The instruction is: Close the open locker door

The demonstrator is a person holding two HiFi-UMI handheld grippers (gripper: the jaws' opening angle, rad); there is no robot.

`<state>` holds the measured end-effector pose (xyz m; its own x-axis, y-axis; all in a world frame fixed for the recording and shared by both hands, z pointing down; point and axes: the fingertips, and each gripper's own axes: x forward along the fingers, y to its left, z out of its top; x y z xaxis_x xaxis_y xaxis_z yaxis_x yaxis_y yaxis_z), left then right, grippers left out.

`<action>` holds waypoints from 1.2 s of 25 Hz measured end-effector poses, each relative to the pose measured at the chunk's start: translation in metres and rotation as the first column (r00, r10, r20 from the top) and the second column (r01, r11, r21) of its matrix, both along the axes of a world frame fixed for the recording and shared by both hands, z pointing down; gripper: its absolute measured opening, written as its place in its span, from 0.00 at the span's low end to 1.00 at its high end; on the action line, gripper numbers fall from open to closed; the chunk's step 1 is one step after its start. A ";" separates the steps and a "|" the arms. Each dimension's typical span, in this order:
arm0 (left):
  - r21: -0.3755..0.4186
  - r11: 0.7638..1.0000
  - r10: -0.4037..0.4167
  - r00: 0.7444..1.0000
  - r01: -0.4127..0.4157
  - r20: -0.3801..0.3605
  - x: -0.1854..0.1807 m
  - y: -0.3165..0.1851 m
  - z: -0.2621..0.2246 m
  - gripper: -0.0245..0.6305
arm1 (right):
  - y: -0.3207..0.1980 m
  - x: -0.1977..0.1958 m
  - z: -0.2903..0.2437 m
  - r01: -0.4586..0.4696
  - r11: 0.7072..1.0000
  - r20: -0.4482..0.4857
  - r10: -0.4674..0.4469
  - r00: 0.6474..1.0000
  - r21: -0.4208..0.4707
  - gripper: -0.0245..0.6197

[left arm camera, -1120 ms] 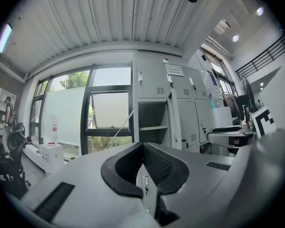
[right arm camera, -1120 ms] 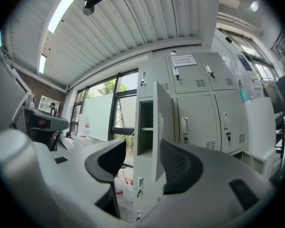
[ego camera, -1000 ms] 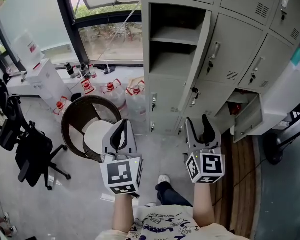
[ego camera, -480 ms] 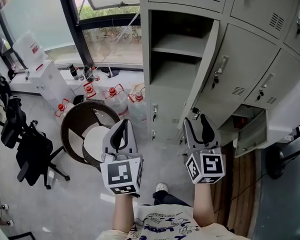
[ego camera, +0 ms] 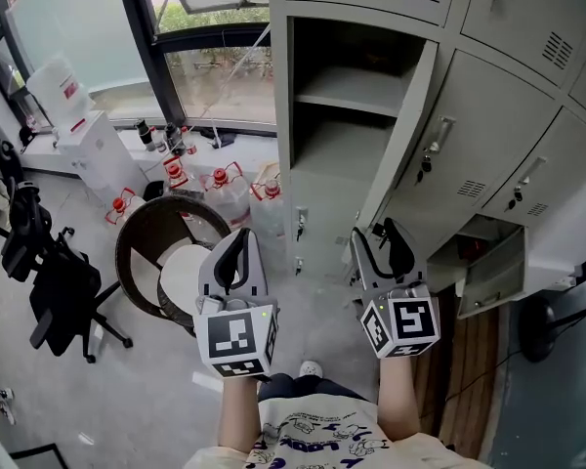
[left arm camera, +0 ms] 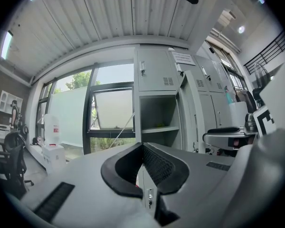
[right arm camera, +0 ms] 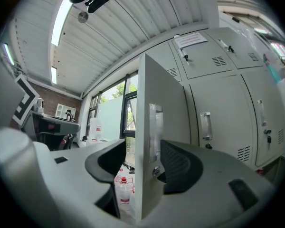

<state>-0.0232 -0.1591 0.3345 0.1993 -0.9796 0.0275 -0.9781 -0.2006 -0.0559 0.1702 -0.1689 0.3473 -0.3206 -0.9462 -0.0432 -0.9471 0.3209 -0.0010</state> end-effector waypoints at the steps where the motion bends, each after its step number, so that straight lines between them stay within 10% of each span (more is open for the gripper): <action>1: -0.001 1.000 0.001 1.000 -0.001 0.001 0.001 -0.001 0.001 0.04 | -0.002 0.000 0.000 0.008 1.000 0.002 -0.008 1.000 0.000 0.39; 30: -0.032 0.999 -0.008 1.000 0.008 -0.003 -0.006 -0.043 0.013 0.04 | -0.041 -0.029 -0.002 0.194 0.981 -0.024 -0.194 0.981 0.018 0.25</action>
